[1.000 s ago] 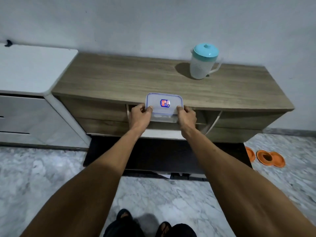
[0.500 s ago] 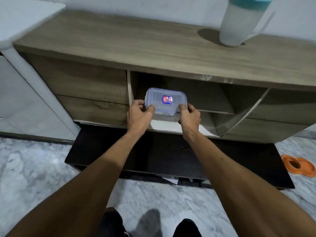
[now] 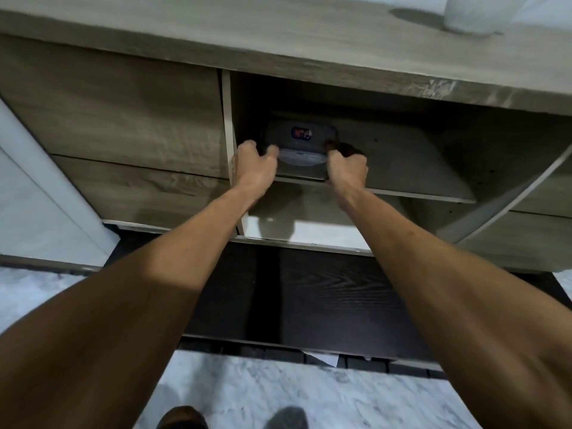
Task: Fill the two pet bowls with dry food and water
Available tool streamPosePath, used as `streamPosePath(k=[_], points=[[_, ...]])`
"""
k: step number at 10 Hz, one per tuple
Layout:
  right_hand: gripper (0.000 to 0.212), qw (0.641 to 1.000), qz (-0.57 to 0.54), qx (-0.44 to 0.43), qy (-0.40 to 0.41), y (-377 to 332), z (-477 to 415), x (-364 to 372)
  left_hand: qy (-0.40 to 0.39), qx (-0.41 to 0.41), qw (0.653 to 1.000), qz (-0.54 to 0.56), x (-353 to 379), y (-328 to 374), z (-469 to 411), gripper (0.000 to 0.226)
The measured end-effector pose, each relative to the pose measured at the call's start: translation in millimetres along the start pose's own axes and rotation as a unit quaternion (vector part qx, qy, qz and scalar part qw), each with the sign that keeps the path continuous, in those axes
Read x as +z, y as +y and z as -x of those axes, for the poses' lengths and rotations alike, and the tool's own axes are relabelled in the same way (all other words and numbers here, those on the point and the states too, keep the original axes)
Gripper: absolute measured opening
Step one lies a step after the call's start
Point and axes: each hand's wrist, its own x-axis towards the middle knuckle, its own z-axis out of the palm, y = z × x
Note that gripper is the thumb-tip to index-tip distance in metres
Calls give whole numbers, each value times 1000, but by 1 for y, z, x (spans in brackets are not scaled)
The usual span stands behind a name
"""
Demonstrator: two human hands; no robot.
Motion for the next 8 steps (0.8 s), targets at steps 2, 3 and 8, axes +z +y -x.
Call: streamPosePath(k=[2,3,8], points=[[38,1000,-15,-5,-26,3,-14,21,23,-6,999,-32,6,-10,-19,25],[35,999,-7,-8,-35,6,-15,25,32,-10,998,-56,9,-14,-21,28],[30,994,2,92,-59,9,114,-99,-144,-233,960,-53,-85,-64,114,35]])
